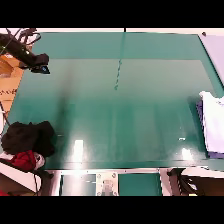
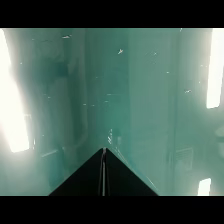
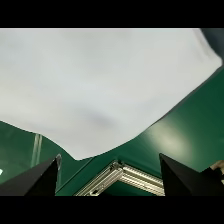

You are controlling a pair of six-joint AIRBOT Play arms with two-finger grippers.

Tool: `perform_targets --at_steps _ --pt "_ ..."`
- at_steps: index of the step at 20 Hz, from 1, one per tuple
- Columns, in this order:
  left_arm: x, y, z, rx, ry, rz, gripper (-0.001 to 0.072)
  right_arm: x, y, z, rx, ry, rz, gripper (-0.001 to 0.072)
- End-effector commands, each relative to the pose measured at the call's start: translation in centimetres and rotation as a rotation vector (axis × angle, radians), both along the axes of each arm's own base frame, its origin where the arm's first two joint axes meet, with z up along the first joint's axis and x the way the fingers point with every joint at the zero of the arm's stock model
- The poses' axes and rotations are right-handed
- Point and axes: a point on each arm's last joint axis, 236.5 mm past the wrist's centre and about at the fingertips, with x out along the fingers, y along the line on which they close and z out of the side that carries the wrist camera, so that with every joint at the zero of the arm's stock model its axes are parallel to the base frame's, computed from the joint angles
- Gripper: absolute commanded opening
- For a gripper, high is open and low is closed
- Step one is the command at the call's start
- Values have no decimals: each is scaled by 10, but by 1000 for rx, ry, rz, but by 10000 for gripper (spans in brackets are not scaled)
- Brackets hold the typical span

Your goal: Fold the shirts.

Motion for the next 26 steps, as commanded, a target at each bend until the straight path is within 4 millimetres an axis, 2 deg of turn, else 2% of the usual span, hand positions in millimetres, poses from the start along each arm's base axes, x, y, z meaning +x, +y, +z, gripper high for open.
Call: perform_targets --at_steps 1,2,3,4,5,7,8,9,11,13,16,19,21,23,26 --pt "4 -7 4 -33 -21 -4 26 37 -13 42 -104 -94 34 509" --pt "8 -9 6 -42 -38 -2 25 64 -9 54 -124 -170 66 215" --pt "10 -11 7 -49 -50 0 25 93 1 63 -129 -246 113 58" --pt "10 -13 8 -60 -50 -3 25 123 15 70 -129 -318 170 17" --pt "9 -18 9 -72 -48 -9 24 147 31 73 -128 -364 226 17" --pt "1 -36 7 -73 -19 -46 23 180 67 74 -120 -394 346 16" --pt "-5 -49 6 -72 1 -80 23 197 94 74 -86 -422 407 15" --pt "-12 -64 6 -71 18 -119 23 215 130 75 -15 -480 459 15" --pt "-26 -100 3 -71 38 -191 23 230 207 71 142 -559 592 14" --pt "-53 -128 -7 -63 75 -256 23 215 264 47 204 -517 727 15" --pt "-110 -137 -35 -13 128 -289 23 170 328 5 269 -459 861 15" --pt "-178 -125 -65 -25 167 -228 23 133 368 -29 270 -479 947 15" --pt "-210 -115 -77 -19 179 -185 24 126 387 -39 262 -509 998 15" --pt "-220 -112 -77 -23 164 -171 25 121 401 -42 272 -511 1044 16" --pt "-218 -113 -74 -27 143 -167 26 115 414 -42 288 -507 1083 16"
